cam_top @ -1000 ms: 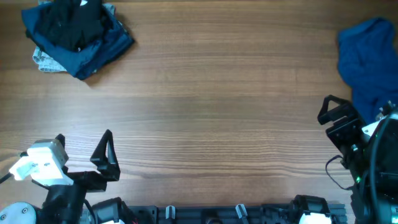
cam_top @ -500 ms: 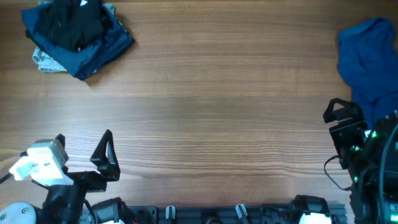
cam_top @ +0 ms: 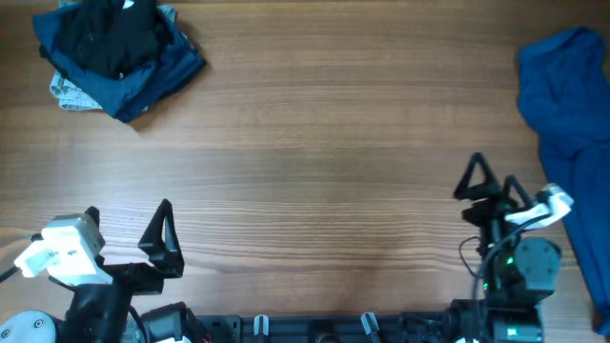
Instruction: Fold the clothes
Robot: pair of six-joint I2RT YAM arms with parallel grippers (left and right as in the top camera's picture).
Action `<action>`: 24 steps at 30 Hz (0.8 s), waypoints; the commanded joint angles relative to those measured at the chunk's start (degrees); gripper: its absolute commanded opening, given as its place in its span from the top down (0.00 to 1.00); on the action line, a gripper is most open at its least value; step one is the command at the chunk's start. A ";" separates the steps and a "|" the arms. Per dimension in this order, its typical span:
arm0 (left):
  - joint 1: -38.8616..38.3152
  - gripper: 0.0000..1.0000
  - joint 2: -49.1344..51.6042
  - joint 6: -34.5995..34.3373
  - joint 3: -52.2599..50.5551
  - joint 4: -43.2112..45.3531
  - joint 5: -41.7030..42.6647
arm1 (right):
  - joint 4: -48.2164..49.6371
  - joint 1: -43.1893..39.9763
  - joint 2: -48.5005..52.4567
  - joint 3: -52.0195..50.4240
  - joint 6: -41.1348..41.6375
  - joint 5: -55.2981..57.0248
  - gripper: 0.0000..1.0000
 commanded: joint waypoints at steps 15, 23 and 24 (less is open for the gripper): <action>-0.26 0.00 -0.31 0.90 -0.31 0.15 -0.35 | 13.00 1.73 -12.63 -14.78 -13.66 -5.68 0.00; -0.26 0.00 -0.31 0.90 -0.31 0.15 -0.35 | 9.57 1.73 -12.63 -14.78 -25.49 -8.13 0.00; -0.26 0.00 -0.31 0.90 -0.31 0.15 -0.35 | 9.55 1.73 -12.63 -14.78 -25.57 -8.00 0.00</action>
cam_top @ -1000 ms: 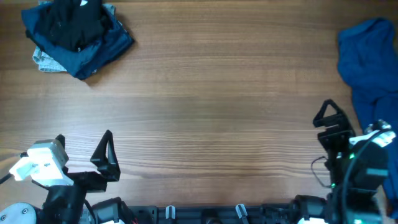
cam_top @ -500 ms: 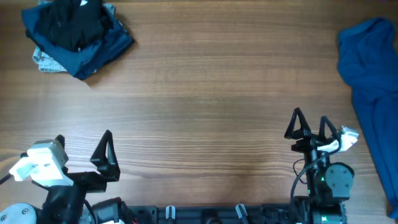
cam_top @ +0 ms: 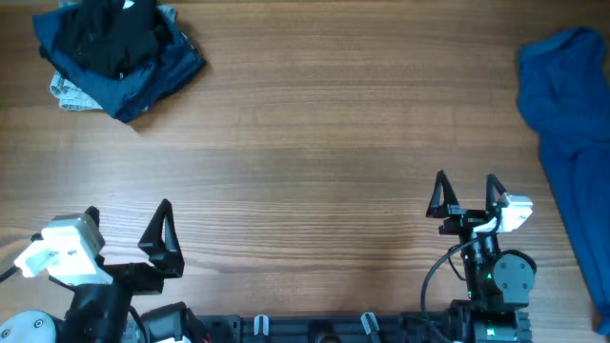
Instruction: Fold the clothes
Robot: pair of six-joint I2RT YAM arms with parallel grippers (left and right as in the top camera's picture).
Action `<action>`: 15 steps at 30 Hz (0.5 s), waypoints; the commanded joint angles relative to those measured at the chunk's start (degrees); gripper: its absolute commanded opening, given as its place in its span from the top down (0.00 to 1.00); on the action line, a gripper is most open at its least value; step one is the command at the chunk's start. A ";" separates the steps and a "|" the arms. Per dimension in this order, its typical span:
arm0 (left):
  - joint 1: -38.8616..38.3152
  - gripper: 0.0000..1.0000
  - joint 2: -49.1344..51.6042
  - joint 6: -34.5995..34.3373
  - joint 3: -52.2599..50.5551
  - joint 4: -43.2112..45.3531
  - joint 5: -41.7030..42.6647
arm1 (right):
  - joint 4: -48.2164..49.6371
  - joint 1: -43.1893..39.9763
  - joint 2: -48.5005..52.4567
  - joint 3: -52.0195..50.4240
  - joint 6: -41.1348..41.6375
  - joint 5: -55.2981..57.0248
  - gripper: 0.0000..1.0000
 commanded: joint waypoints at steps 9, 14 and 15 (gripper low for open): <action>-0.26 0.00 -0.31 0.90 -0.28 0.13 -0.31 | 0.20 0.24 -0.79 -0.09 -4.85 -1.68 0.00; -0.26 0.00 -0.31 0.90 -0.28 0.13 -0.31 | 0.17 0.24 -0.79 -0.09 -4.85 -1.68 0.00; -0.26 0.00 -0.31 0.90 -0.28 0.13 -0.31 | 0.20 0.24 -0.79 -0.09 -4.85 -1.68 0.00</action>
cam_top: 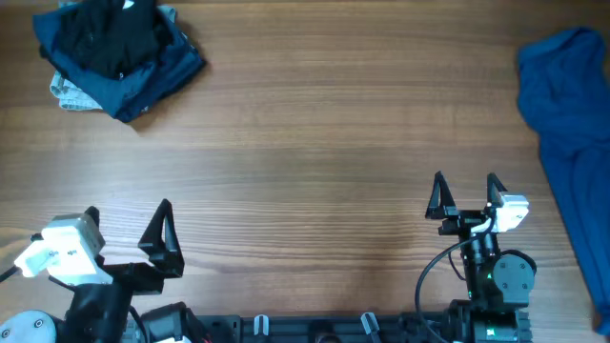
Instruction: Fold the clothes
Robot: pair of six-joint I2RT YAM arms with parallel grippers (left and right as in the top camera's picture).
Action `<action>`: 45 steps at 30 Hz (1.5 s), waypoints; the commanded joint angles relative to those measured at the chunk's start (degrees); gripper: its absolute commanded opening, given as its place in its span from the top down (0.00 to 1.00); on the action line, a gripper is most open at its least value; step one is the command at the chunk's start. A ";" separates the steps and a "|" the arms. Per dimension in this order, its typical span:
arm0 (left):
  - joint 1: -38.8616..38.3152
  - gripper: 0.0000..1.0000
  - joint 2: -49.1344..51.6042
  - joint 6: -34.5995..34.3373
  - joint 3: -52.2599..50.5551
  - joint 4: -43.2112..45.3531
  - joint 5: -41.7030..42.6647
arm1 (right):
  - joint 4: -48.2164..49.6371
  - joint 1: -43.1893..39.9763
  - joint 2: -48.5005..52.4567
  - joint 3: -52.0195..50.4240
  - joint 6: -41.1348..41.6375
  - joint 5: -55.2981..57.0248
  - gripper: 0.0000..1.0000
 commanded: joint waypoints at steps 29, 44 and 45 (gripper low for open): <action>-7.13 0.00 -5.99 -9.22 -19.78 12.79 10.82 | 0.17 0.24 -0.79 -0.09 -1.01 -1.29 0.00; -11.54 0.00 -23.52 -9.22 -51.30 38.25 -0.35 | 0.17 0.24 -0.72 -0.09 -0.98 -1.29 0.00; -11.78 0.00 -23.52 -8.24 -52.15 39.08 -0.57 | 0.17 0.24 -0.72 -0.09 -0.98 -1.27 0.00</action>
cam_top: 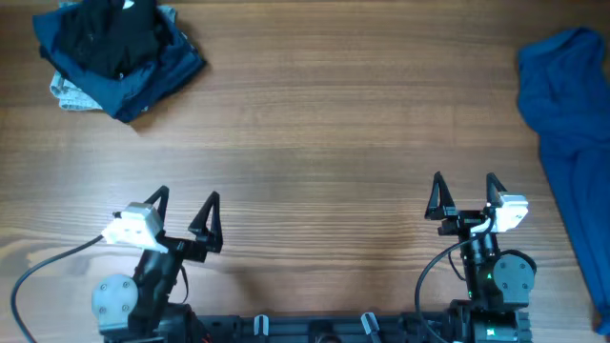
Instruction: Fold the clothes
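Observation:
A blue garment point(570, 124) lies spread along the table's right edge. At the far left corner sits a pile of clothes point(116, 52), dark blue and black with a bit of pale fabric under it. My left gripper point(184, 205) stands open near the front left, nothing between its fingers. At the front right my right gripper point(465, 186) is also open and empty, well to the left of the blue garment.
The wooden table point(315, 143) runs the full width of the view. The arm bases and a black rail point(334, 329) with cables line the front edge.
My left arm has swung round: its gripper was at the far front left corner and now stands further right and a bit forward, upright. The right arm has not moved.
At first my right gripper stood open close to the blue garment's edge, the left one at the front left corner. The right gripper then stood further left, facing straight up the table, and stayed there. Now the left gripper has shifted rightward. The clothes have not moved.

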Robot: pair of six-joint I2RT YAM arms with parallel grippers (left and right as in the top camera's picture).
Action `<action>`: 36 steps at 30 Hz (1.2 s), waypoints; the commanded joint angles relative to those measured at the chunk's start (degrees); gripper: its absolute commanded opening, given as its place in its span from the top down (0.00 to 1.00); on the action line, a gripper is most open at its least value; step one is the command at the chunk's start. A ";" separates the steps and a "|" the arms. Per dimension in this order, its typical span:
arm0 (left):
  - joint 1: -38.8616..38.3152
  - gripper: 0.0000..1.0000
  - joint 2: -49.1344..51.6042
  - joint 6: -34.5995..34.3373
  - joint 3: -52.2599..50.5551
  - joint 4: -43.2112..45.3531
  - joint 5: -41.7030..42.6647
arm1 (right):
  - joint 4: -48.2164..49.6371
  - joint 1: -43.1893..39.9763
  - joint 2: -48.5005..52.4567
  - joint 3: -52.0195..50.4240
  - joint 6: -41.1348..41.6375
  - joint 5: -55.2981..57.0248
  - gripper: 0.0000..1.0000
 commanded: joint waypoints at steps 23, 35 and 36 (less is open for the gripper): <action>-5.03 0.00 -0.70 3.02 -16.31 20.20 -7.19 | 0.17 0.24 -0.72 -0.09 -0.98 -0.87 0.00; -3.34 0.00 -0.70 4.72 -16.87 20.17 -10.36 | 0.17 0.24 -0.72 -0.09 -0.96 -0.87 0.00; -3.19 0.00 -0.70 4.94 -16.87 20.02 -10.36 | 0.17 0.24 -0.72 -0.09 -0.96 -0.87 0.00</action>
